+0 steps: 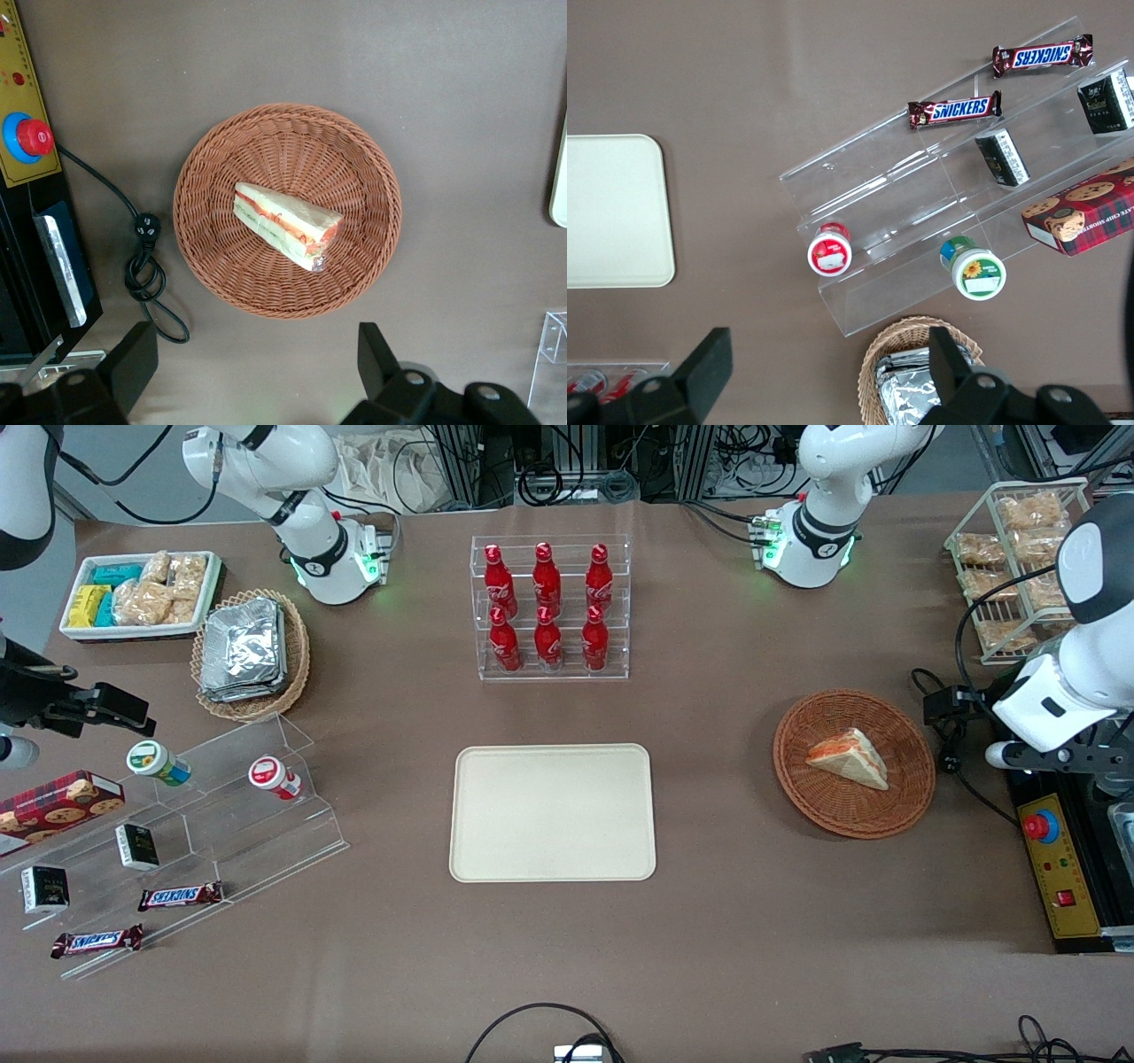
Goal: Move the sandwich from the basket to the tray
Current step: 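Move the left gripper over the wrapped sandwich in the wicker basket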
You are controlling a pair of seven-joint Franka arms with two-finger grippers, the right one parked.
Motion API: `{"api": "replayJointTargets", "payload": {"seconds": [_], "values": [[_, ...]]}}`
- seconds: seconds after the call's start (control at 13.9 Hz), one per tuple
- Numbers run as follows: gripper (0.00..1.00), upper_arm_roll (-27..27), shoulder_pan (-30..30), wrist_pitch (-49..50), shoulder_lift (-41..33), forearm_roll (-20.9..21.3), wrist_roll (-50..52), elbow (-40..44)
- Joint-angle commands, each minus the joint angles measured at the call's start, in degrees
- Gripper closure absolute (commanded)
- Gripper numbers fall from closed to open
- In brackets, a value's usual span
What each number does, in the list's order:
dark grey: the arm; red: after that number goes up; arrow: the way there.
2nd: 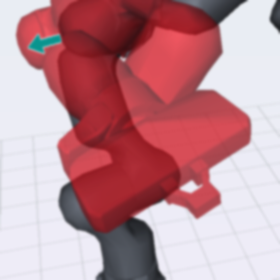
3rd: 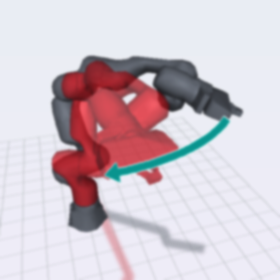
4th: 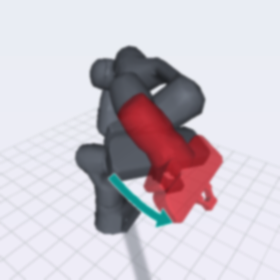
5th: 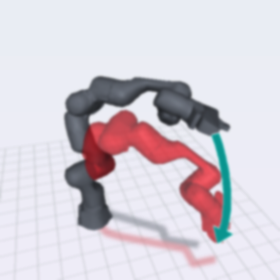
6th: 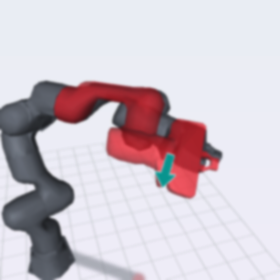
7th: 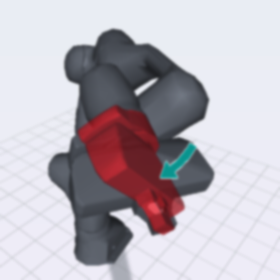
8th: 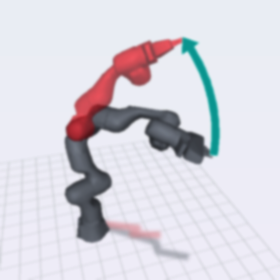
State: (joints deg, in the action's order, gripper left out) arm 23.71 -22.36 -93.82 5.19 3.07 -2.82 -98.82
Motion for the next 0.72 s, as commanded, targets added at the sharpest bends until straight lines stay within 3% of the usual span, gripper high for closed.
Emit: {"api": "replayJointTargets", "payload": {"seconds": [0.0, 0.29, 0.65], "values": [[0.0, 0.2, -0.58, 1.27, -0.18, -0.16, -0.87, 0.47], [0.0, 0.2, -0.32, 3.64, 2.98, 0.01, 2.18, 3.72], [0.0, 0.28, -0.32, -6.17, 1.06, -0.95, 22.11, -7.76]]}}
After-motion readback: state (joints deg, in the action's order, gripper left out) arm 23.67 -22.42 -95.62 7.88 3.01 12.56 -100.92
